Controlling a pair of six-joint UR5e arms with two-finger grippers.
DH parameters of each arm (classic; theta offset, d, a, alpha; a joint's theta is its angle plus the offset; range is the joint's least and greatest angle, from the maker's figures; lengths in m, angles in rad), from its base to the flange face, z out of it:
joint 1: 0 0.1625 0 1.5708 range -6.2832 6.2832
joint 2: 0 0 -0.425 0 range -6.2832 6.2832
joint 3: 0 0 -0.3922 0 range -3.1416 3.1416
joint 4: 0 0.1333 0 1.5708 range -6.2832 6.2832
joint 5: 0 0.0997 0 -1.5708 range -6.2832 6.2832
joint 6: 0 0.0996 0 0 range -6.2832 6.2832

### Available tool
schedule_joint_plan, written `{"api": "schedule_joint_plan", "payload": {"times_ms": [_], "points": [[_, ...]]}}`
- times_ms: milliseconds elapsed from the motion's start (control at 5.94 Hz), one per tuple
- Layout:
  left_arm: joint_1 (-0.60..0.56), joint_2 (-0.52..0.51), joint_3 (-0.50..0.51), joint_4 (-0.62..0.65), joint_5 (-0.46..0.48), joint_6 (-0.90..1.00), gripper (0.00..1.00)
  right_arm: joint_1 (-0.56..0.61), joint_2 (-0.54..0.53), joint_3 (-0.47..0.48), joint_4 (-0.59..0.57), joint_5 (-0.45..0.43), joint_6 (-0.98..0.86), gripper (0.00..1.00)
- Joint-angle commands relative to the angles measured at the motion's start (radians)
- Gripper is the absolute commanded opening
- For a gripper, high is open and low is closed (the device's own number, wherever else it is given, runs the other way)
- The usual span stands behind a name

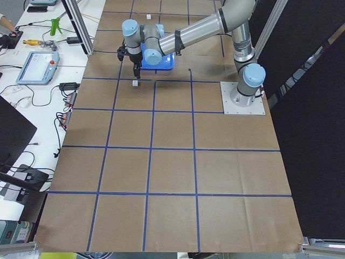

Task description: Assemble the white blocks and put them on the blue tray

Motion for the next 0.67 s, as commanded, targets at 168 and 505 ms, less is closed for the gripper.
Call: {"api": "schedule_joint_plan", "payload": {"times_ms": [168,505], "points": [[0.0,-0.134,-0.009,0.172,0.002,-0.002,0.99,-0.165,0.103,0.001,-0.038,0.194,-0.472,1.0],[0.0,-0.136,-0.009,0.185,0.001,0.002,0.71,-0.242,0.223,0.001,-0.043,0.319,-0.679,1.0]]}}
